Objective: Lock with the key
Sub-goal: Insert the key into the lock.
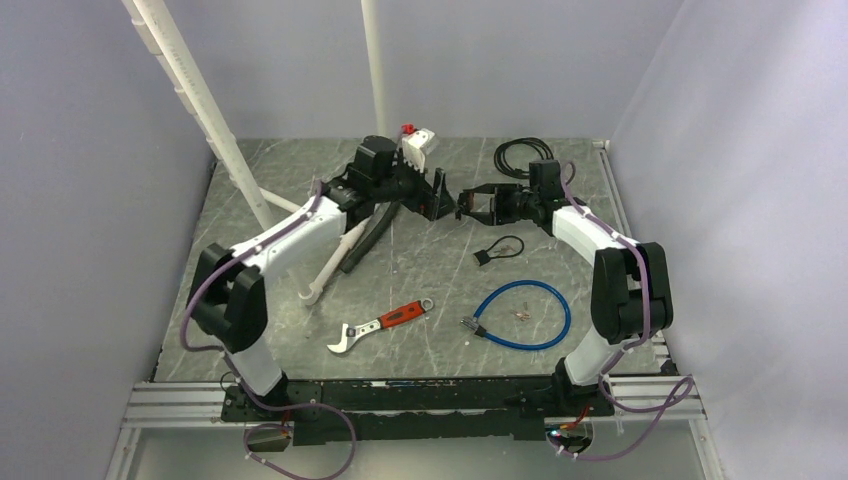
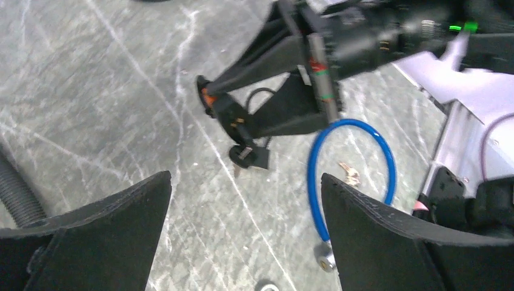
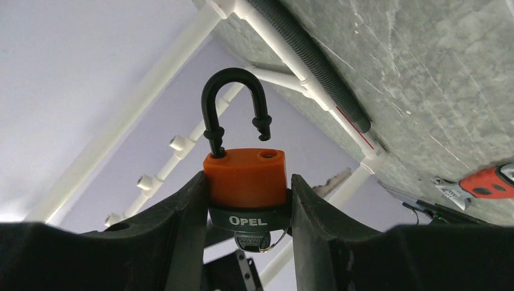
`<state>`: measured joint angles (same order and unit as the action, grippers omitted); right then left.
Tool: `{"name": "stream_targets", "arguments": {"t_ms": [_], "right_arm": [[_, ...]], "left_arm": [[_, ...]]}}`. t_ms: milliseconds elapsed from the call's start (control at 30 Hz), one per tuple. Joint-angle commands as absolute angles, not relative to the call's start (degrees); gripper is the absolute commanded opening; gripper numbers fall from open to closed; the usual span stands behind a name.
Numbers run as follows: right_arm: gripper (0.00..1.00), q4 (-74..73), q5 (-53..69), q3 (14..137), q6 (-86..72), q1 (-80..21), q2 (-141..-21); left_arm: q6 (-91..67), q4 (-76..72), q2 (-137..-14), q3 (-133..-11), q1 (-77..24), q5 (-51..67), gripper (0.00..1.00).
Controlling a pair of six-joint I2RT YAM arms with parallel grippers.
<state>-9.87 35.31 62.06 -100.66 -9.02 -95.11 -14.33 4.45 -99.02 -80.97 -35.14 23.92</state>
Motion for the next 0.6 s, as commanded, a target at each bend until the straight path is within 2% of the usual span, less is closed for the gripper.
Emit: {"name": "stream_targets", "arguments": {"t_ms": [0,167,400,567], "right_arm": [[0.0,-0.3,39.9,61.7,-96.5,-8.6,-91.8],[0.0,3.6,41.6,60.9,-95.1,-8.7,-91.6],[0.0,9.6,45.5,60.8,-92.6,-8.9,-91.1],[0.0,15.8,49.2,59.7,-90.6,-9.3,-90.5]], "left_arm": [[-4.7,9.4,-94.0,-80.3,-35.6,30.9,0.99],[-4.6,6.0,-95.7,-80.1,-35.5,34.2,0.99],[-4.2,1.0,-98.1,-79.8,-34.9,30.7,0.99],[-4.6,0.4,-101.2,-82.0,-33.5,28.8,0.94]]}}
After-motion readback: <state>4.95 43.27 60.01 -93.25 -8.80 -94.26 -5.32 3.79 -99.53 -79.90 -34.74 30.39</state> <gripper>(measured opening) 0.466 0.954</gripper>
